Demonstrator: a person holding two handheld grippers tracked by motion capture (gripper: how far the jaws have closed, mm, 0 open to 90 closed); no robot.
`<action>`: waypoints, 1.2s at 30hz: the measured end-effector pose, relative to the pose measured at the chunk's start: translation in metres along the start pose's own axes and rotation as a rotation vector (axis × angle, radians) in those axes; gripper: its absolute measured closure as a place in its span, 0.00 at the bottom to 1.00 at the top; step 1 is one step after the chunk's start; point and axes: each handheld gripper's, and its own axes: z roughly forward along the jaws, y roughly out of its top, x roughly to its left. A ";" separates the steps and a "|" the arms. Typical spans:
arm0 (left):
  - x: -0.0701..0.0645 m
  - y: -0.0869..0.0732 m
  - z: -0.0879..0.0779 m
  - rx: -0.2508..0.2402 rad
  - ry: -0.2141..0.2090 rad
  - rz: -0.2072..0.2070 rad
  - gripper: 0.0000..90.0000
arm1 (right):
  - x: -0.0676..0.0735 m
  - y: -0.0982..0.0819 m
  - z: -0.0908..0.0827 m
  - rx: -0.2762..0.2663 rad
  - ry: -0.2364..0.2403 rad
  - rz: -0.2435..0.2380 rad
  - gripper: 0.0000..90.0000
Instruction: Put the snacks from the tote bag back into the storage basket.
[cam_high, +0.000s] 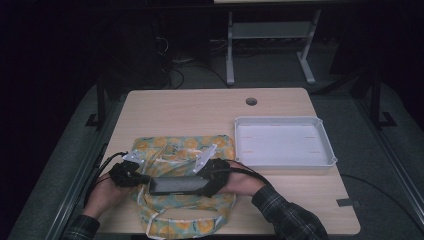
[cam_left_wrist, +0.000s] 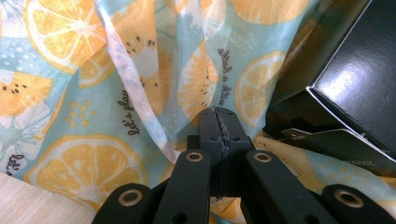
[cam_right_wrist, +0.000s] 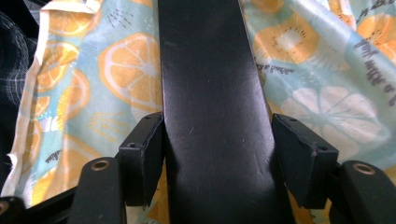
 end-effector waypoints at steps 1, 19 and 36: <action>0.000 0.000 0.000 -0.002 -0.001 -0.001 1.00 | 0.000 0.000 0.001 0.001 0.003 0.001 0.40; -0.001 0.000 0.000 -0.003 0.003 -0.003 1.00 | 0.000 -0.004 0.016 0.077 -0.004 -0.023 0.43; -0.001 -0.001 0.000 -0.006 0.007 -0.004 1.00 | 0.005 -0.002 0.012 0.076 -0.011 -0.050 0.46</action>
